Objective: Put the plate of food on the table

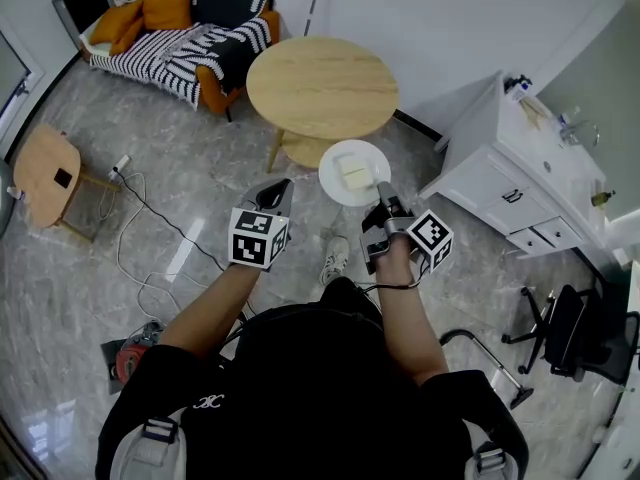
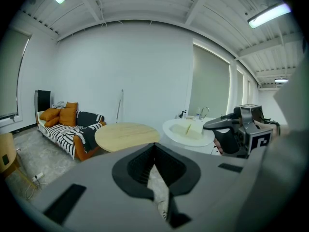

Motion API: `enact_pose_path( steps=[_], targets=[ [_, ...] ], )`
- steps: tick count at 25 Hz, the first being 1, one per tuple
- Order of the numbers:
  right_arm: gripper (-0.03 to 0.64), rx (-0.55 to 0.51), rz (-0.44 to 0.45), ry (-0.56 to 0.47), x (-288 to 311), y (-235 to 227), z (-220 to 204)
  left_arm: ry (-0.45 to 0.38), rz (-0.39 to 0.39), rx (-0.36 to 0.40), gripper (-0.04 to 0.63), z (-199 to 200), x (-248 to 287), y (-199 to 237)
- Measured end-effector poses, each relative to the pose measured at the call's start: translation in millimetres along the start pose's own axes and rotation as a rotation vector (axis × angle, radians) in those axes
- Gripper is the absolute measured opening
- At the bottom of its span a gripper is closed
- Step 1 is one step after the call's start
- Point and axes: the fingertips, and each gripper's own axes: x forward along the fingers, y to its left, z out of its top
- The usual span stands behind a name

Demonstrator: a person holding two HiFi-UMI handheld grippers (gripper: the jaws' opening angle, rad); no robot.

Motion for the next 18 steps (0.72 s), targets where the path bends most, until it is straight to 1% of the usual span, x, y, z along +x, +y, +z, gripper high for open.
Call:
enact_pose_path(
  steps=[5, 10, 18],
  targets=[
    [0.021, 0.001, 0.018, 0.009, 31, 4, 5, 0.0, 0.017, 0.012, 0.008, 9, 14, 18],
    [0.02, -0.005, 0.042, 0.03, 71, 11, 18, -0.016, 0.041, 0.015, 0.008, 25, 40, 39],
    [0.02, -0.001, 0.057, 0.04, 125, 16, 38, -0.013, 0.053, 0.013, 0.008, 44, 81, 66]
  ],
)
